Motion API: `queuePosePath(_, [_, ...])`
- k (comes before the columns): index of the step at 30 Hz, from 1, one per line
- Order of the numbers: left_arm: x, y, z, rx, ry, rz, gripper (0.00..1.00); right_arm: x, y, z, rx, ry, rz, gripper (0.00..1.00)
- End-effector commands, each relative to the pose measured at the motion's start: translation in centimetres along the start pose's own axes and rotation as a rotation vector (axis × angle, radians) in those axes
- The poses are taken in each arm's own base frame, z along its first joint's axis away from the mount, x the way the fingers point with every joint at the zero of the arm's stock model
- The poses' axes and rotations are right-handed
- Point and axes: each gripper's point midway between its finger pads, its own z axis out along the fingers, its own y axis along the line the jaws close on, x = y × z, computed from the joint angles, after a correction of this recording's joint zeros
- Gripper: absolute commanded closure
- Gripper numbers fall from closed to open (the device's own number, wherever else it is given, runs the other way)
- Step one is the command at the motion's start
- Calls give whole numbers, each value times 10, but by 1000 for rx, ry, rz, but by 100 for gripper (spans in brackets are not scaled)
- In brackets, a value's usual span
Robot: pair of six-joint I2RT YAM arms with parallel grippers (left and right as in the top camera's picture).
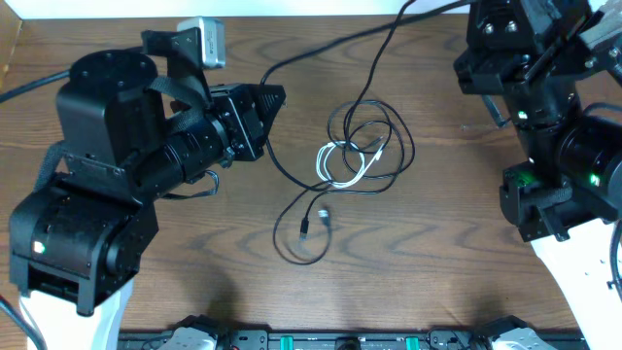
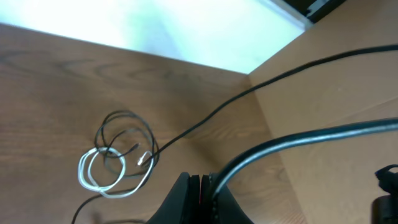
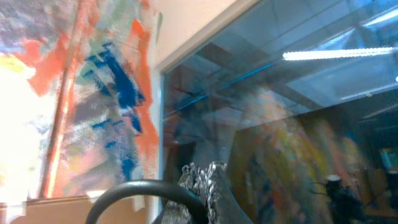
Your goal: Untangle cables
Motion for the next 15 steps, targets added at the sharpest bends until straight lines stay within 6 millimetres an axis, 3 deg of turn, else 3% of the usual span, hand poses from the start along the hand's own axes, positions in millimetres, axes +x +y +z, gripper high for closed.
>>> queuePosePath(1, [-5,14,1,-71,-15,12,92,-7,-31,-1,165,-3,-94,99])
queuePosePath(4, [-4,15,3,-75,-8,50,92,-14,-47,-4,262,-43,-82,99])
queuePosePath(8, [-7,28,1,-150,-29,56,92,-73,-36,1,281,-185,-162,99])
queuePosePath(11, [-6,49,-2,-260,-39,46,92,-98,-36,8,345,-143,-244,99])
queuePosePath(13, [-8,71,-9,-391,-65,43,92,-102,-49,9,445,-53,-291,99])
queuePosePath(15, [-15,99,-22,-560,-116,30,92,-93,-69,2,571,74,-350,99])
